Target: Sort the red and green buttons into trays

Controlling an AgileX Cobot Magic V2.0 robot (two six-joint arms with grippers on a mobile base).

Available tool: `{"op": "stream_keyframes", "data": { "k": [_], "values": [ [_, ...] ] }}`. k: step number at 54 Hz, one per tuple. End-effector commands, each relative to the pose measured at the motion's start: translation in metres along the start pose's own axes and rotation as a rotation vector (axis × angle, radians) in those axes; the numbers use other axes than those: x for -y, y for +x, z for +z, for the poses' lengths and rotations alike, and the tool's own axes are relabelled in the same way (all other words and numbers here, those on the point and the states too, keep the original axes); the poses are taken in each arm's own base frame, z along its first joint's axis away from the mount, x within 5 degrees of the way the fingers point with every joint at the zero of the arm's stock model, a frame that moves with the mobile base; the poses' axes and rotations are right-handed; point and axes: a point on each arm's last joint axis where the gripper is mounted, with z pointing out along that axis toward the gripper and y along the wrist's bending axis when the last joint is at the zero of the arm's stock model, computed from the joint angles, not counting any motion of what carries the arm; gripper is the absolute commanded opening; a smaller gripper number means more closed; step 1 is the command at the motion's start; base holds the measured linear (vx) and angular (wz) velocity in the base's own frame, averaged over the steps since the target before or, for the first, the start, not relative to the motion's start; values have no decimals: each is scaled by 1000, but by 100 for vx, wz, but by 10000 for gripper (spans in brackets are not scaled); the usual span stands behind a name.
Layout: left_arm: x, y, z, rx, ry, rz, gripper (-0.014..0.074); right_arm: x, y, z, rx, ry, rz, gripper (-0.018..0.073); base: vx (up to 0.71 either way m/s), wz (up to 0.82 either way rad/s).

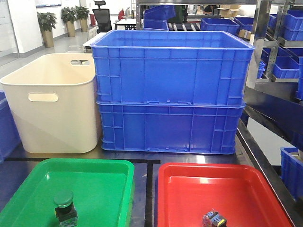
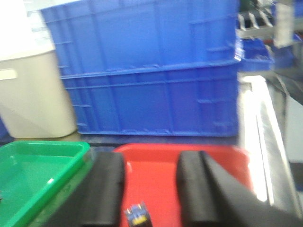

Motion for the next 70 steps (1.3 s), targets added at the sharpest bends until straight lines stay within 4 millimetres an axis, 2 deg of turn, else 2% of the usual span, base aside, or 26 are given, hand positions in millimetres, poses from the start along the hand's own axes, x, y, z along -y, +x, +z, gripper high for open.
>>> {"op": "stream_keyframes", "data": {
  "k": [1,6,20,27,34,42,54,62,70],
  "values": [
    [-1,-14,-3,106,-4,-11,-7,-1,-9,-12,18,1,-13,144,0,0],
    [-1,-14,-3,106,-4,-11,-7,0,-6,-24,-12,4,-38,-16,0,0],
    [-1,-14,-3,106,-4,-11,-6,3,0,-61,-4,13,-191,-12,0,0],
    [-1,-14,-3,106,-4,-11,-7,7,5,-70,-16,73,-185,-12,0,0],
    [-1,-14,-3,106,-4,-11,-6,14,26,-66,16,177,-132,-12,0,0],
    [-1,-14,-3,106,-4,-11,-6,25,57,-58,135,270,-46,-12,0,0],
    [-1,-14,-3,106,-4,-11,-6,40,96,-51,254,343,-134,-9,0,0],
    [-1,-14,-3,106,-4,-11,-6,39,101,-50,179,338,-254,-9,0,0],
    [-1,-14,-3,106,-4,-11,-6,38,104,-49,140,301,-263,-9,0,0]
  ]
}}
